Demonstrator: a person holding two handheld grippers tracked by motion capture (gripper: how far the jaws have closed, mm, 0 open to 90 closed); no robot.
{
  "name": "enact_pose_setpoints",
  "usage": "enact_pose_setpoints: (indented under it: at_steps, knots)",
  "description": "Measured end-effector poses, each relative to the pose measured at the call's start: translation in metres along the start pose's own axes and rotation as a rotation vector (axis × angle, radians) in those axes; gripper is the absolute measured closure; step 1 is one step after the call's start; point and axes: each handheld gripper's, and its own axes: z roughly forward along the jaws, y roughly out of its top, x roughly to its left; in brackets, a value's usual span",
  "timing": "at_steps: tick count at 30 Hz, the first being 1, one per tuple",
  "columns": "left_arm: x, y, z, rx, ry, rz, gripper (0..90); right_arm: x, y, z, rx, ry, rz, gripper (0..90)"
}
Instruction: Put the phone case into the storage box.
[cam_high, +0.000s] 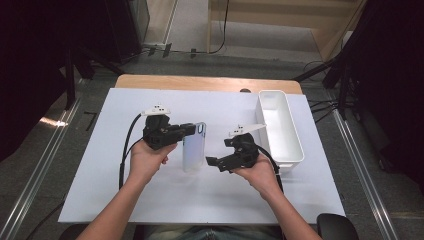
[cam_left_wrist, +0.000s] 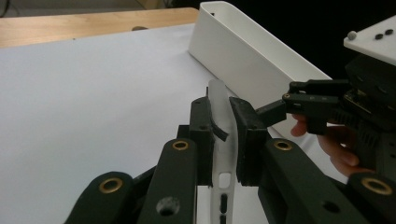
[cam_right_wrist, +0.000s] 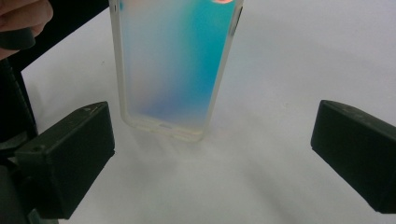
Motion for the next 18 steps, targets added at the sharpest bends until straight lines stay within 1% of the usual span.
enact_pose_setpoints:
  at_steps: [2, 4, 8, 13, 14, 18]
  knots:
    - [-0.003, -0.001, 0.000, -0.013, 0.036, -0.007, 79.6, 0.001, 0.000, 0.000, -0.009, -0.015, 0.003, 0.0]
    - [-0.006, -0.002, 0.000, -0.029, 0.063, -0.012, 79.6, 0.002, 0.000, 0.001, -0.020, -0.027, 0.006, 0.0]
    - [-0.008, -0.005, 0.000, -0.058, 0.084, -0.031, 79.6, 0.007, 0.001, 0.001, -0.049, -0.063, 0.008, 0.0]
    - [-0.010, -0.006, 0.001, -0.069, 0.107, -0.058, 79.6, 0.012, 0.003, 0.003, -0.089, -0.115, 0.019, 0.0]
    - [-0.010, -0.006, 0.001, -0.073, 0.109, -0.070, 79.6, 0.013, 0.003, 0.003, -0.097, -0.121, 0.024, 0.0]
    - [-0.011, -0.008, 0.002, -0.084, 0.119, -0.091, 79.6, 0.016, 0.005, 0.004, -0.130, -0.131, 0.044, 0.0]
